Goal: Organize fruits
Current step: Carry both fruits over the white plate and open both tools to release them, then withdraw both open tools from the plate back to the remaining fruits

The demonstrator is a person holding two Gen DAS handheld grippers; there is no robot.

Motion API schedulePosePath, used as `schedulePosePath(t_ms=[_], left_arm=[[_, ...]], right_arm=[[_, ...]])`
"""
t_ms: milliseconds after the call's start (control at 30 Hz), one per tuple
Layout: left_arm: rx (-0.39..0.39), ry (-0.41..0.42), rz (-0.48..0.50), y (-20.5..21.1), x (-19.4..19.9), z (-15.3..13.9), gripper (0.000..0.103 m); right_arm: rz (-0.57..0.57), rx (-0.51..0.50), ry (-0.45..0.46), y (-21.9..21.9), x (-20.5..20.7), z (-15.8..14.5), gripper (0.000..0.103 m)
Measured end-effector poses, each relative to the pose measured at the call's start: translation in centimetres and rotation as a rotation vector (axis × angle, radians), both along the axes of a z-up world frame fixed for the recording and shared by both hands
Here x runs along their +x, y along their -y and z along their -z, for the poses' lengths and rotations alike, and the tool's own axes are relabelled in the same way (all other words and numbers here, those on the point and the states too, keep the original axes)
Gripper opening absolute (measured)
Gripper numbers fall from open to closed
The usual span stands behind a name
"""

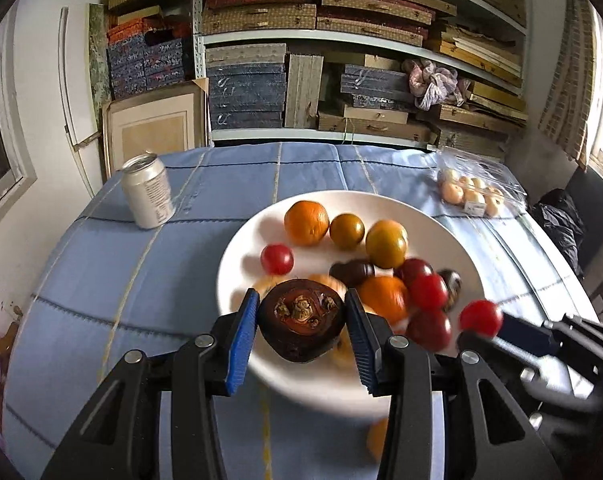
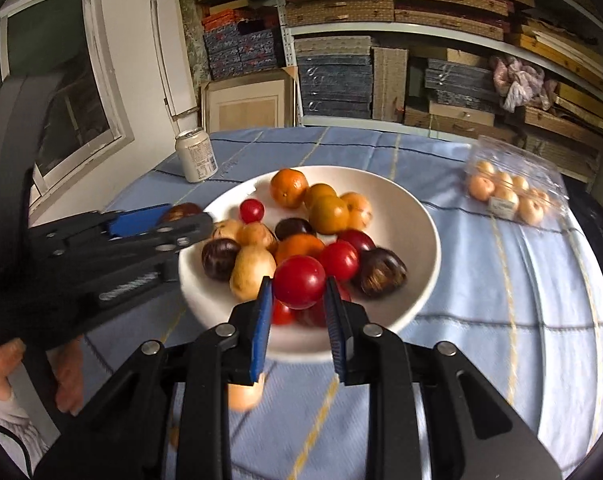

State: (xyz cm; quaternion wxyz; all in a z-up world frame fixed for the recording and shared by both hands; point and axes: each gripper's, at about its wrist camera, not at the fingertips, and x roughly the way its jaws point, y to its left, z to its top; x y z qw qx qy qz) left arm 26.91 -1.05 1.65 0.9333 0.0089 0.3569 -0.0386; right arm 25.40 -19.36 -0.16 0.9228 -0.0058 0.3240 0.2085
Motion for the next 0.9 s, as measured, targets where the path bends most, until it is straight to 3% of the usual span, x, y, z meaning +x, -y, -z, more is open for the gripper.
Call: schedulePosePath(t_ms=[67,100,167,200,367,433,500,567,733,833,900], left_arm=[[0.004,-0.013,-0.002,0.4,1.2,0.4,0.044],[0.001,-0.016,-0.007,0.5,1.8,0.5,0.045],[0.008,-0.008,-0.014,0.6,2.2,0.6,0.058],[0.01,0.003,-0.02,0.4,2.1,0.5,0.067],[-0.007,0.013,-0.037,-0.9,0.4,-0.3,0.069],[-0.011,0.02,-0.049,-1.6,-1.1,-0.7,0.077],[-0.025,0.033,-0.067,-2.3,-2.9,-0.8,0.081],[-0.044,0.032,-0.065,-2.8,-4.9,-0.7,0.081],[-0.05,0.023,-0.03,-2.3,-10.3,0.7,0.081],[-0.002,0.03,0.007,-0.7,-13.0,1.9,0.082],[0.027,0.032,0.027,0.4,-14.0,2.7,0.082]], right_arm=[[0.003,-0.004,0.013,-0.4,1.0,0.1,0.027],[0.003,-0.003,0.021,-0.5,1.4,0.2,0.038],[0.023,0.009,0.036,-0.1,1.5,0.3,0.055],[0.024,0.015,0.043,0.2,1.3,0.3,0.055],[0.047,0.049,0.04,2.1,0.6,-0.2,0.055],[0.062,0.076,0.033,3.0,-0.1,-0.4,0.055],[0.082,0.105,0.033,4.1,-1.2,-0.3,0.066],[0.118,0.133,0.032,5.4,-2.8,0.2,0.072],[0.168,0.163,-0.009,7.3,-5.4,2.1,0.072],[0.202,0.17,-0.005,8.2,-6.7,2.3,0.075],[0.226,0.196,0.004,9.0,-7.6,2.3,0.082]])
